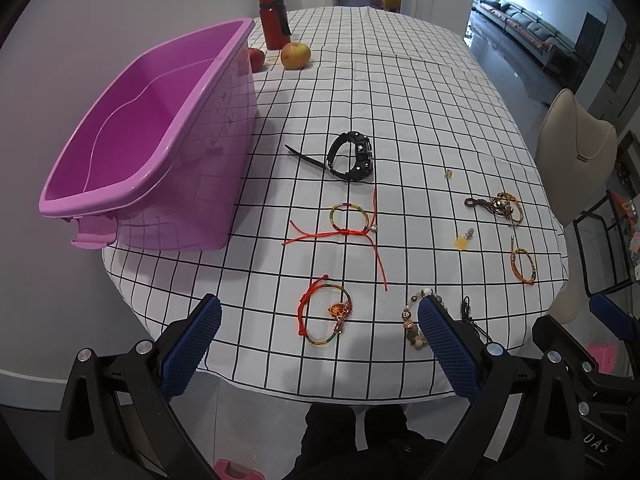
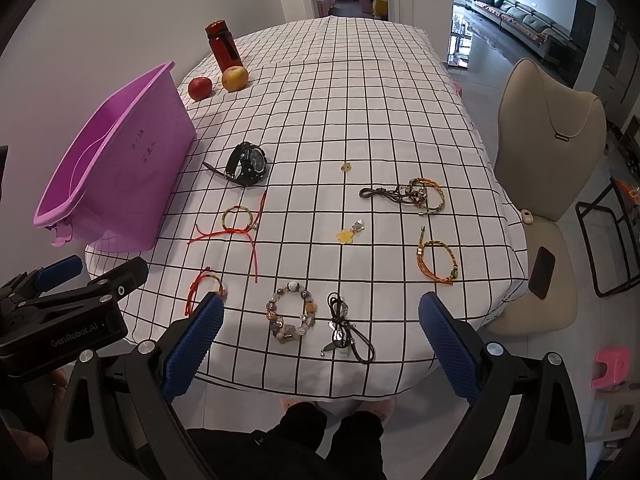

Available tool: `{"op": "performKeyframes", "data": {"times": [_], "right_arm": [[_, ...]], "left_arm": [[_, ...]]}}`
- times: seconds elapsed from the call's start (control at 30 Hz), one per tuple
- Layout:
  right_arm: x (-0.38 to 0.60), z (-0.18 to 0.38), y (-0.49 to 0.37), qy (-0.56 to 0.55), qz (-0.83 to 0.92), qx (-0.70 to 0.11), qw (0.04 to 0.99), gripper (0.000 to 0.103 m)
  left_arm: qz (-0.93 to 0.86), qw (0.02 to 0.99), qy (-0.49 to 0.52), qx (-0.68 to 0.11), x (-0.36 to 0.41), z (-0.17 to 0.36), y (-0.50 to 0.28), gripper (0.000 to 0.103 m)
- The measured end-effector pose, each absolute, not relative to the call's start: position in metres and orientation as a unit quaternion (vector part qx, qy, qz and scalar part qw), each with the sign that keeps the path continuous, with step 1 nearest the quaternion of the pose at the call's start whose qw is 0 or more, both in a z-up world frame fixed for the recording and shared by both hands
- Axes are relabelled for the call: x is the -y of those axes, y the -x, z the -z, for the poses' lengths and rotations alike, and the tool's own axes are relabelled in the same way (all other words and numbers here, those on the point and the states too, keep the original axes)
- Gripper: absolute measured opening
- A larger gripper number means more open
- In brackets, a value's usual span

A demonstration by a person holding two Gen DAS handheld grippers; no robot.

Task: Organize jewelry
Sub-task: 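Grasp the red-cord charm bracelet with the left tool while the right tool grasps the black cord keychain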

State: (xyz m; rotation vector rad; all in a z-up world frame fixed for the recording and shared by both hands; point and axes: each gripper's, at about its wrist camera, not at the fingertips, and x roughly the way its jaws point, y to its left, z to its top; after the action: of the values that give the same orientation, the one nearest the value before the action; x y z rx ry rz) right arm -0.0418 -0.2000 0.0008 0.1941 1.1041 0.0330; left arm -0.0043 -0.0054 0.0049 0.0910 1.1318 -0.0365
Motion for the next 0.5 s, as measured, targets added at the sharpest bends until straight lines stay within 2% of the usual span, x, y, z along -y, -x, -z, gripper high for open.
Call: {"op": "performKeyframes", "data": {"times": [0.5], "right_arm": [[0.195, 0.010, 0.049, -0.103, -0.011, -0.524, 0.846, 0.094]], "left_arm": [[0.019, 0.836, -0.054, -0.545, -0.014, 0.012, 0.006, 0.097]]}}
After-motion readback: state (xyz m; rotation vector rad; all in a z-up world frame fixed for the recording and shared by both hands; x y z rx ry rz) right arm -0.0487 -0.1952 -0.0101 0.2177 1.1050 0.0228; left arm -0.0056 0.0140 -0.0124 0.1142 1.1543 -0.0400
